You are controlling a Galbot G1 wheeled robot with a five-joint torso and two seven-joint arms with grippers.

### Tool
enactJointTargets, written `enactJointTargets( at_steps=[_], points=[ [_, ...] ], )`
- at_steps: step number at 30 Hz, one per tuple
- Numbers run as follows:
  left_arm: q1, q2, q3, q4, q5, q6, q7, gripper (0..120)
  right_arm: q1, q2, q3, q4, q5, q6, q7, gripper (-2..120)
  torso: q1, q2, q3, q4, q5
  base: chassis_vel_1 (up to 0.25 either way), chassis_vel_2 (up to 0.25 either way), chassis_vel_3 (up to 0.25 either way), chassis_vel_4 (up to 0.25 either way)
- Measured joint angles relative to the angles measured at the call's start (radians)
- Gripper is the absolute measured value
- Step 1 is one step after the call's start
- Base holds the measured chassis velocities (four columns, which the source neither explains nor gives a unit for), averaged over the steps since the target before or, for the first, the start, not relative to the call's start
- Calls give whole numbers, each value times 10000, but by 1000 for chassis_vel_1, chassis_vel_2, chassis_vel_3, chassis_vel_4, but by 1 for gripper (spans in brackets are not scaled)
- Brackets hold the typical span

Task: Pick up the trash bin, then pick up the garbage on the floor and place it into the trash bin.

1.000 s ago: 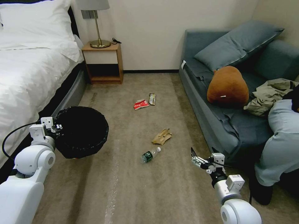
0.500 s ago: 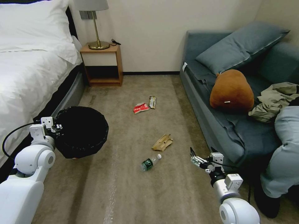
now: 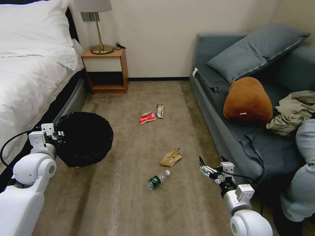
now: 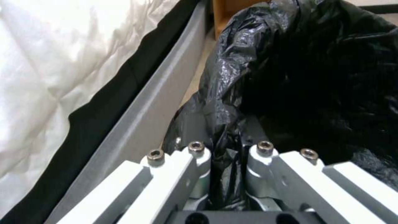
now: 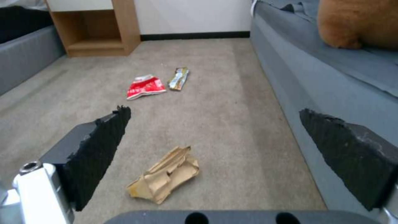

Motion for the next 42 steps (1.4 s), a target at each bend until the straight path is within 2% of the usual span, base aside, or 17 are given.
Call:
enactJointTargets(
  at_steps=[28,37,42],
  points=[
    [-128,0,71,122,-30,3,7,5,305,-172,-282,-352,-65,-61,-108,100,0,0,0,-1,0,-90,87,90,-92],
    [-16,-58,129,82,18,19,31,5,753,-583,-737,-825,-171,-190,-167,100,0,0,0,-2,1,-94,82,79,-79],
    [129,-103,51,-6,153,20,46,5,1148,-1237,-1175,-1139,-286,-248,-423,100,1,0,0,0,1,-62,71,74,-57]
  ],
)
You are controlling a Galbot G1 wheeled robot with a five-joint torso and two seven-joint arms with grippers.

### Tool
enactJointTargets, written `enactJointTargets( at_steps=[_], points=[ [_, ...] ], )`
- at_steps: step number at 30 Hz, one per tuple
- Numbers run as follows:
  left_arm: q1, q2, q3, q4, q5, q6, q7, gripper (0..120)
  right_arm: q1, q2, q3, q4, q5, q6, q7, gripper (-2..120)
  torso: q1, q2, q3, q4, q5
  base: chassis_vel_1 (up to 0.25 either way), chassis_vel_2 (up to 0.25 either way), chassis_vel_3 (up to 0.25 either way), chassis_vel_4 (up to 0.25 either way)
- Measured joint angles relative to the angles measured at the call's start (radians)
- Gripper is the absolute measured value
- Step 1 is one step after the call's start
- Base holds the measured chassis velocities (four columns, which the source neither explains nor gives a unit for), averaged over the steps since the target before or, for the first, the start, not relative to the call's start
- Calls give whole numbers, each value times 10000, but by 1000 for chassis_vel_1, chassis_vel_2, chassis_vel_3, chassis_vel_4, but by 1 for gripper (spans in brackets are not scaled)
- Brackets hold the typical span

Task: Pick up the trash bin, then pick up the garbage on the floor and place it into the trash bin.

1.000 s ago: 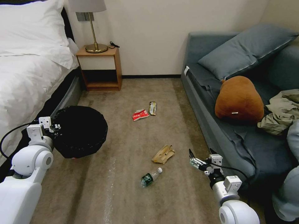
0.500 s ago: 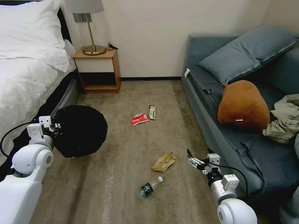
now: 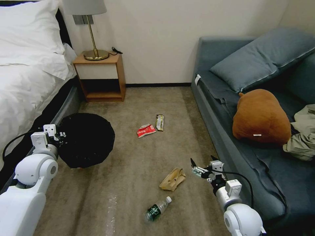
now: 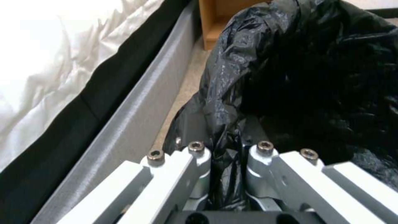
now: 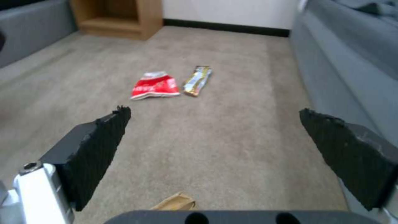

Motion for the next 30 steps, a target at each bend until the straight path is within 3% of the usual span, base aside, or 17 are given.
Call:
enactJointTargets(
  at_steps=[5,10,15,22,30],
  points=[
    [178,-110,-36,-114,165,0,6,5,387,-786,-275,-421,-283,98,-862,100,-1,0,0,0,1,0,0,0,0],
    [430,-232,-56,-267,445,-4,56,5,1115,-2515,-952,-1179,-933,613,-1881,100,-1,0,0,-1,-1,0,0,0,0],
    [574,-256,-69,-363,606,-10,84,5,2055,-3294,-1666,-1844,-1372,1188,-2656,100,-1,0,-1,-2,1,0,0,0,0],
    [820,-267,-86,-492,897,-29,167,5,3655,-3899,-3052,-2913,-2231,2220,-3887,100,0,0,0,1,1,0,0,0,0],
    [1047,-432,15,-642,1295,-125,276,5,4812,-3964,-4261,-3751,-3835,3108,-4956,100,0,0,0,1,-1,0,0,0,0]
  ],
)
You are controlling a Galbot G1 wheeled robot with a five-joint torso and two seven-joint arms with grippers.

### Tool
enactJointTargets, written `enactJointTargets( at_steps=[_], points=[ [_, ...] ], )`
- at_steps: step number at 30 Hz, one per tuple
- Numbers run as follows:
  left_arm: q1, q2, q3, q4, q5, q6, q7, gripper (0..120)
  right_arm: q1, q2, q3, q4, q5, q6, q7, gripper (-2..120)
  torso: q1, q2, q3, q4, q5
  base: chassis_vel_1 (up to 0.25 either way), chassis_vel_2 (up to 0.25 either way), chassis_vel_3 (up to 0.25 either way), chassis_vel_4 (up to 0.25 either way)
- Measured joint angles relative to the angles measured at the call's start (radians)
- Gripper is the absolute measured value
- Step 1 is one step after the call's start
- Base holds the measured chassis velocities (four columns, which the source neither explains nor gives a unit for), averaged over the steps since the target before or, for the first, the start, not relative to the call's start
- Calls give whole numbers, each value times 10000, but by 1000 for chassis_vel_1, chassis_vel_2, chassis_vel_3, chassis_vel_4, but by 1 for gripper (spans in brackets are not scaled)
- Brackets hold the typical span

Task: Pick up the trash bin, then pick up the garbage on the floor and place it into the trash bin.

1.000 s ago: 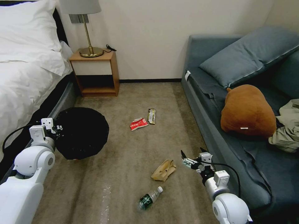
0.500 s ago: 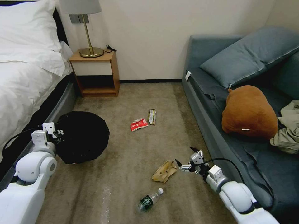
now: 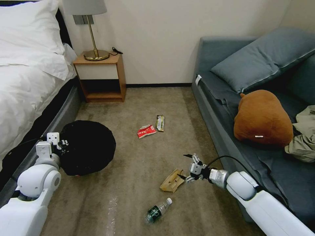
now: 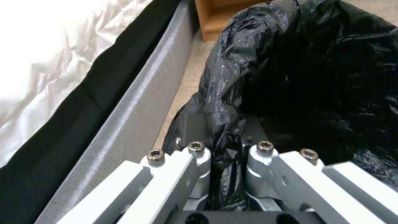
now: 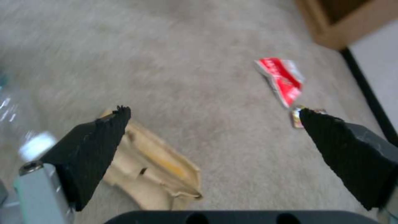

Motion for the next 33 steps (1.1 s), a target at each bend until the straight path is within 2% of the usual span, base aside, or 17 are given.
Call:
enactJointTargets(
  at_steps=[4,8,16,27,33],
  points=[
    [126,-94,24,-79,162,-52,52,5,527,128,-540,-445,-819,565,-666,100,0,0,0,-1,-1,0,0,0,0],
    [155,-90,-49,-132,165,-53,57,5,927,273,-969,-706,-1069,810,-1051,100,0,0,0,-1,0,0,0,0,0],
    [162,187,-215,-167,63,-57,56,5,2132,952,-2309,-1653,-1642,1431,-1904,100,0,0,0,0,0,0,0,0,0],
    [99,101,-149,-240,91,-57,50,5,2135,1531,-3029,-2004,-2638,2059,-2851,100,0,0,0,-2,-2,0,0,0,0],
    [325,42,-207,-340,175,-104,57,5,2100,2069,-3056,-2362,-3406,2591,-3332,100,0,0,0,-1,-2,0,0,0,0]
  ],
)
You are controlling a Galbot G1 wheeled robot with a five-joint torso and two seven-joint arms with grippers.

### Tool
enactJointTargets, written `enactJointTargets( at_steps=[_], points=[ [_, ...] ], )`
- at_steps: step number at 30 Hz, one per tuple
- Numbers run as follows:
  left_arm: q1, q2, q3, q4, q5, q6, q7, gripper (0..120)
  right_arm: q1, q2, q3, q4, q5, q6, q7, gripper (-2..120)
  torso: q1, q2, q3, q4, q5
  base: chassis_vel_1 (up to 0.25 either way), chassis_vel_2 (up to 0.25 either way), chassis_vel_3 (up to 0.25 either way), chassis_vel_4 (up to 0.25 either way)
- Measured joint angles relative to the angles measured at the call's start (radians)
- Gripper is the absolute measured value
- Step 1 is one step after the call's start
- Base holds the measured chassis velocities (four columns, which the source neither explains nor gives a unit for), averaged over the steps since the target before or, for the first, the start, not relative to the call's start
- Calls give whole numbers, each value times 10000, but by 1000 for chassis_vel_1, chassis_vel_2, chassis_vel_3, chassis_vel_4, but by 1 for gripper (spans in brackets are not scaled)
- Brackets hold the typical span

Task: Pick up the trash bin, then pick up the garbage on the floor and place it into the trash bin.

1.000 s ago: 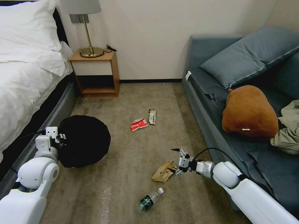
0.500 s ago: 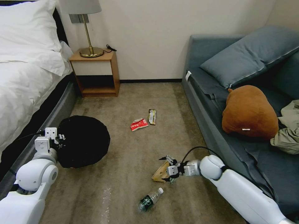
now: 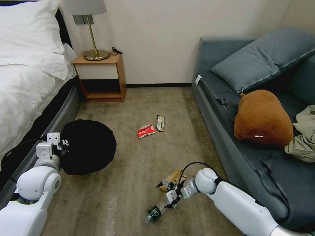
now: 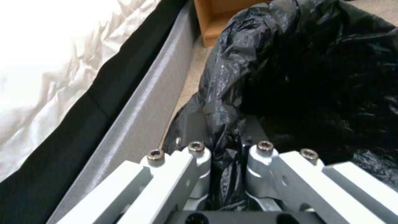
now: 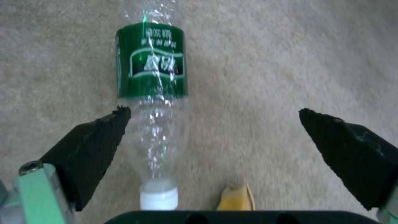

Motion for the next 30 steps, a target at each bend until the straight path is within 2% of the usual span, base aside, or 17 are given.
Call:
enactJointTargets(
  at_steps=[10,16,26,28,30],
  points=[
    [145,-71,-45,-217,26,-23,13,5,-99,1120,453,-883,-1712,1210,-463,100,0,0,0,0,0,0,0,0,0],
    [225,-65,-93,-267,26,-32,13,5,36,1385,620,-1108,-2341,1605,-755,100,0,0,0,1,0,0,0,0,0],
    [186,-2,-121,-293,-8,-43,20,5,301,1575,555,-1707,-2577,1957,-924,100,0,0,0,1,0,0,0,0,0],
    [155,10,-120,-290,-12,-46,23,5,321,1615,529,-1814,-2647,2014,-924,98,0,0,-1,0,1,0,0,0,0],
    [122,16,-114,-283,-18,-49,23,5,332,1684,468,-1940,-2725,2061,-924,88,0,0,0,0,1,0,0,0,0]
  ],
)
